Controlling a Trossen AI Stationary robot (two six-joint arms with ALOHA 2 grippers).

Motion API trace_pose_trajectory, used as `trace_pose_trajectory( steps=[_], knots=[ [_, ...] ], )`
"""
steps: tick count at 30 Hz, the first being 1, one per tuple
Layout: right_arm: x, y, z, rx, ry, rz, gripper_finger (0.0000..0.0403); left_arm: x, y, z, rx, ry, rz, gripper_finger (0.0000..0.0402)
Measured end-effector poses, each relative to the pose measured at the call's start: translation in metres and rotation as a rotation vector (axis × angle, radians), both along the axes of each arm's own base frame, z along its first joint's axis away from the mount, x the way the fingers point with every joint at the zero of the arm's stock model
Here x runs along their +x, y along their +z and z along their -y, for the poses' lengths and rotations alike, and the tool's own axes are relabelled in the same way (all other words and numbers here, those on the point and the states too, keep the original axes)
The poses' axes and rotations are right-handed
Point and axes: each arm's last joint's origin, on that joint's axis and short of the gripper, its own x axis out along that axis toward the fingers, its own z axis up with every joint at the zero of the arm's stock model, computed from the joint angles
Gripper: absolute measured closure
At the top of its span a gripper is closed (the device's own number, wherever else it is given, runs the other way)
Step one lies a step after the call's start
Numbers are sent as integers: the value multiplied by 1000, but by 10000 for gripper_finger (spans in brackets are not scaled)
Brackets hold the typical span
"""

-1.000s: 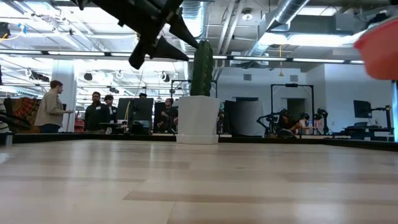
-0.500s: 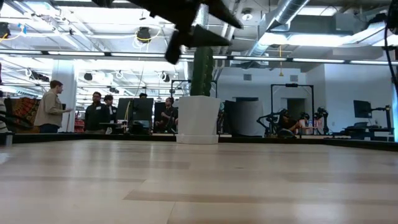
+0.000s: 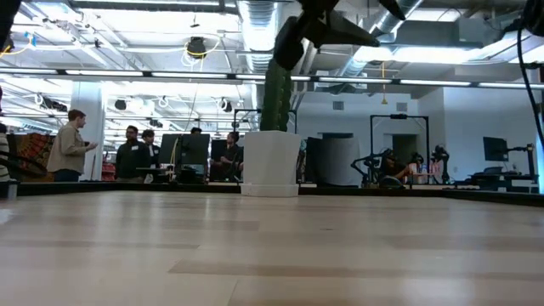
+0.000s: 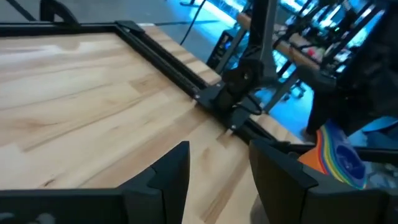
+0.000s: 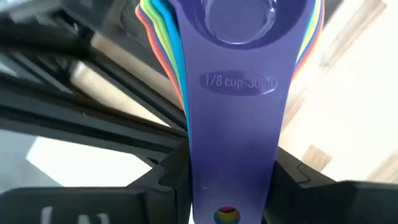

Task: Nest measuring cups in basket
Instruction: Put the nested measuring cups into the black bin

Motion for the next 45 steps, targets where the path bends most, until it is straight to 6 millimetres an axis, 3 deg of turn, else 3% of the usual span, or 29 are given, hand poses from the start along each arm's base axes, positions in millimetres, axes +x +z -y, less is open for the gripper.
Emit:
trace_pose_trajectory(
  steps=[9, 20, 29, 40, 45],
  knots=[
    [10, -15, -21, -87, 152, 74, 243, 5, 22, 2, 11, 46, 23, 246],
    [28, -35, -45, -130, 233, 87, 238, 5, 25, 3, 3, 44, 31, 246],
    [34, -40, -48, -140, 259, 79, 238, 5, 25, 4, -3, 37, 34, 246],
    [35, -40, -45, -162, 225, 81, 151, 5, 25, 4, -2, 34, 32, 246],
    [32, -40, -46, -159, 236, 79, 133, 5, 25, 5, -1, 33, 31, 246]
  ],
)
